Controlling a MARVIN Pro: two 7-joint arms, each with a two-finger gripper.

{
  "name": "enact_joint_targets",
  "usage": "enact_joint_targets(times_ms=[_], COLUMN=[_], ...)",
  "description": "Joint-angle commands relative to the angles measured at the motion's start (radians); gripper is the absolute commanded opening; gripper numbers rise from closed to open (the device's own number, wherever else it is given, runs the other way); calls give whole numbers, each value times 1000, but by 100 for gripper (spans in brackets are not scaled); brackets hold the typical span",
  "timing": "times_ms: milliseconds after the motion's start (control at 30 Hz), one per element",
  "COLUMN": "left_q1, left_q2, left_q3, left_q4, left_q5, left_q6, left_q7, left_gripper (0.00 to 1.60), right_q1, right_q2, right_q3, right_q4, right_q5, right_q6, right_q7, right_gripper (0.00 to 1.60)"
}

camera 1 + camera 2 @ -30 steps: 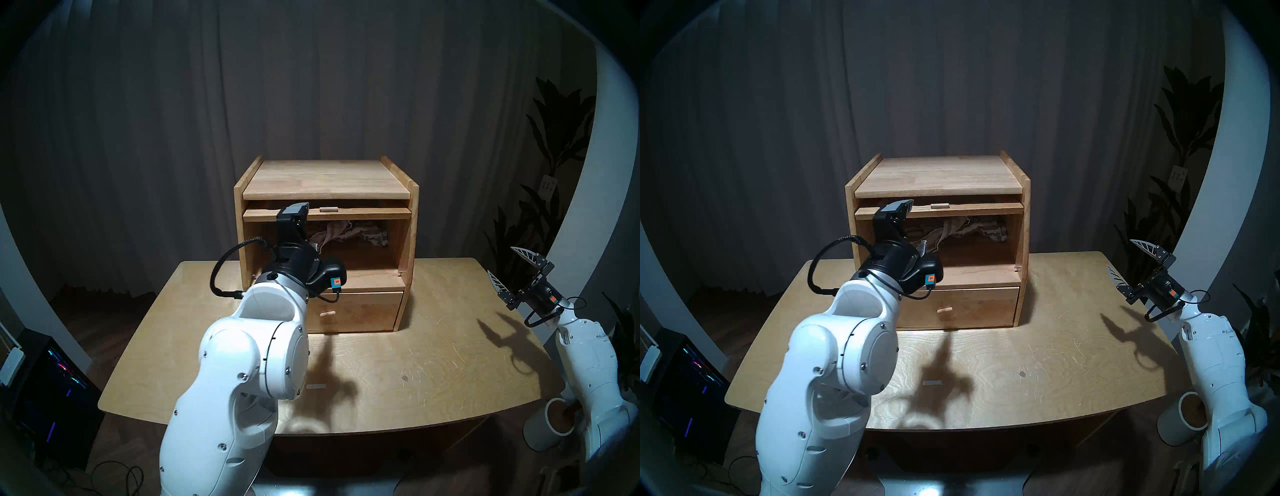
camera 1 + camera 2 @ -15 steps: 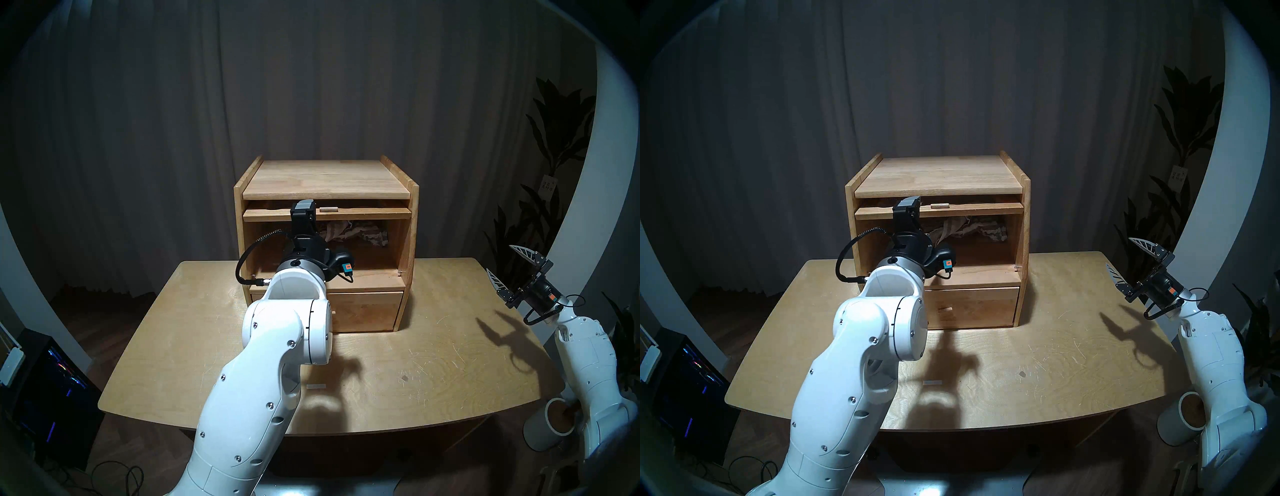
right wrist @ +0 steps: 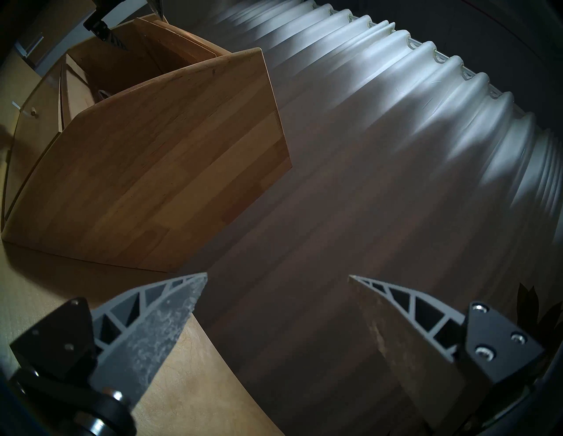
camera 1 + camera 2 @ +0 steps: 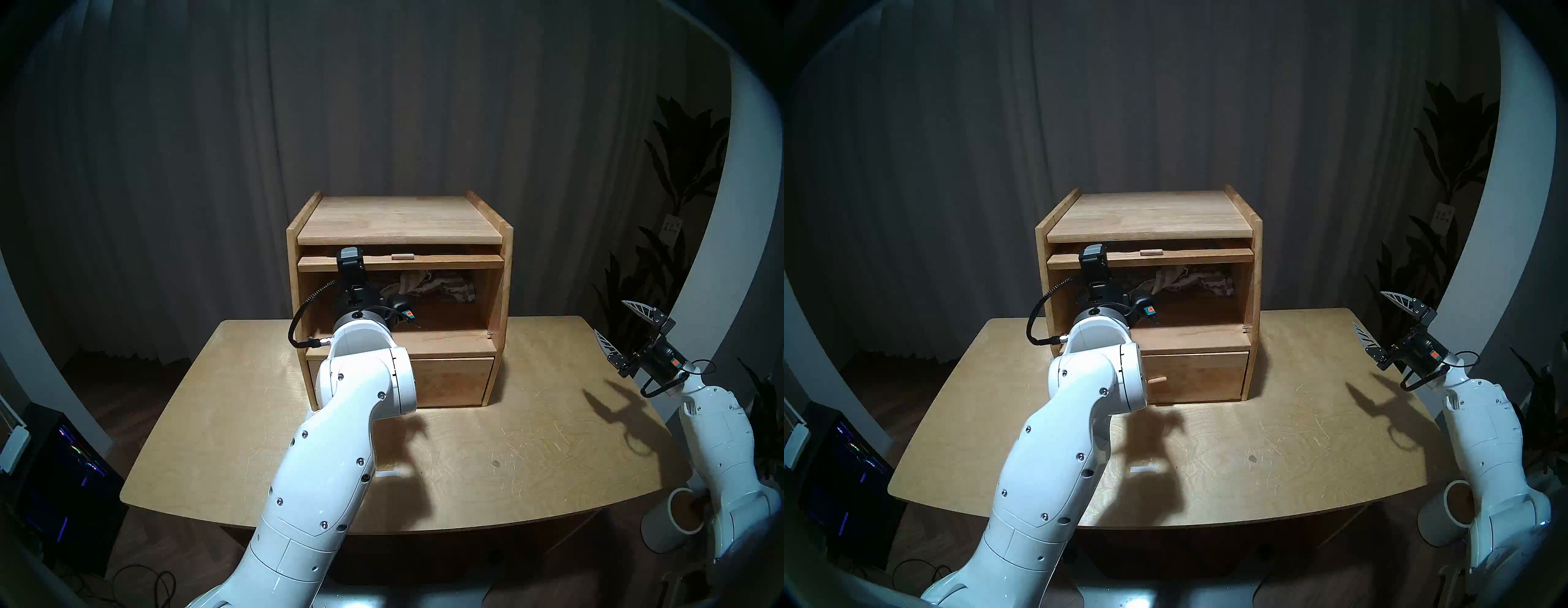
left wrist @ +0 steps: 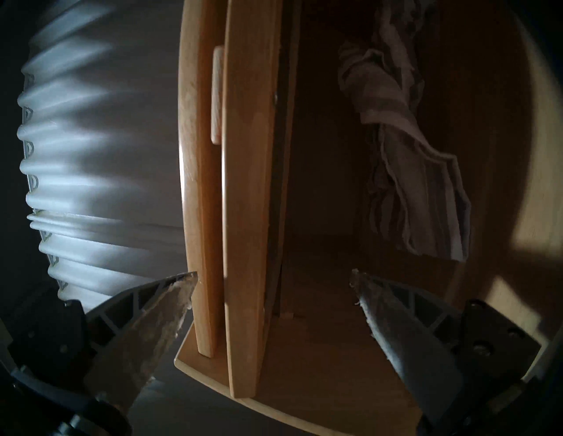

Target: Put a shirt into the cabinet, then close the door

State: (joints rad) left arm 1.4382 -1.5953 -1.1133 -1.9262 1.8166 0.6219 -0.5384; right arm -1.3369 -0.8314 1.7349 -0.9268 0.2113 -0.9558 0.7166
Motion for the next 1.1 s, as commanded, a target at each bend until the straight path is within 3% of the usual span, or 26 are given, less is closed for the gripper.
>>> enact_joint_targets(times_ms=[0,333,600,1067], left_q1=[66,21,33,-117], left_q2=[49,55,102,53], left_q3=[58,124,183,134], left_q4=[-85,-166,-268,-68], left_q5=[31,65,76,85], left_q6=[64,96,91,27], left_q7=[-64,-126,-181,-170], left_gripper=[160,160,160,160], right_q1=[33,47,58,74], right_q2=[-2,-10,-18,-33], right_q3=[13,24,36,60], right_q4=[4,20,31,48], right_q5=[27,52,72,106], right_q6=[-4,-4,-4,-4], right_q7=[20,69,109,172], right_gripper=[160,160,160,160])
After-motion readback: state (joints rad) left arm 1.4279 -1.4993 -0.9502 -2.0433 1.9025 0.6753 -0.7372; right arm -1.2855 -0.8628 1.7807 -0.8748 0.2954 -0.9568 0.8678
